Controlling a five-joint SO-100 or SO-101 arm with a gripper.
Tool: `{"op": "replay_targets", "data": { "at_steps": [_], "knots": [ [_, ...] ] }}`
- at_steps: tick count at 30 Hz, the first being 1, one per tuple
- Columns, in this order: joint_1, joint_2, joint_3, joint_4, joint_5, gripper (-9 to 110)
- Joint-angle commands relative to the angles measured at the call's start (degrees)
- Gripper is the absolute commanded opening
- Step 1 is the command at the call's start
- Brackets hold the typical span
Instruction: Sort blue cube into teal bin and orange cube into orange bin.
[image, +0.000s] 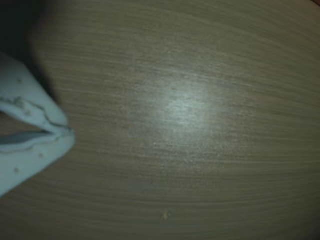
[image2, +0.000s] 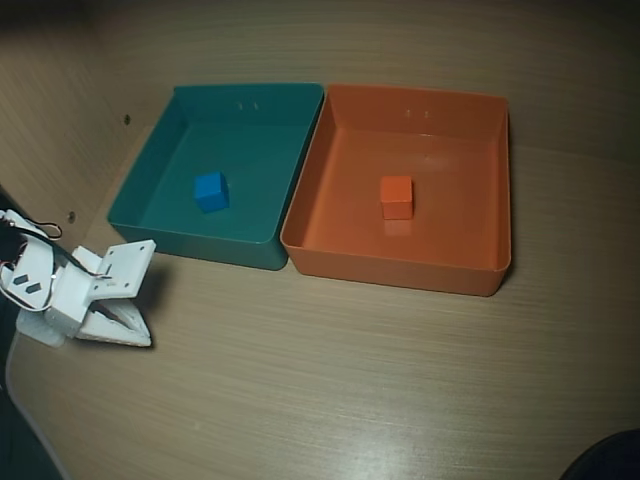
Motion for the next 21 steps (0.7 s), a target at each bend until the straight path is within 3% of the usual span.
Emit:
{"op": "replay_targets", "data": {
  "at_steps": [1,8,21],
  "knots": [
    [-0.35,-0.44,3.69,1.76,0.44,-4],
    [-0.18,1.41,3.69,22.50,0.79,-3],
    [-0.35,1.41,3.60,23.20,8.96,-3]
  ]
}}
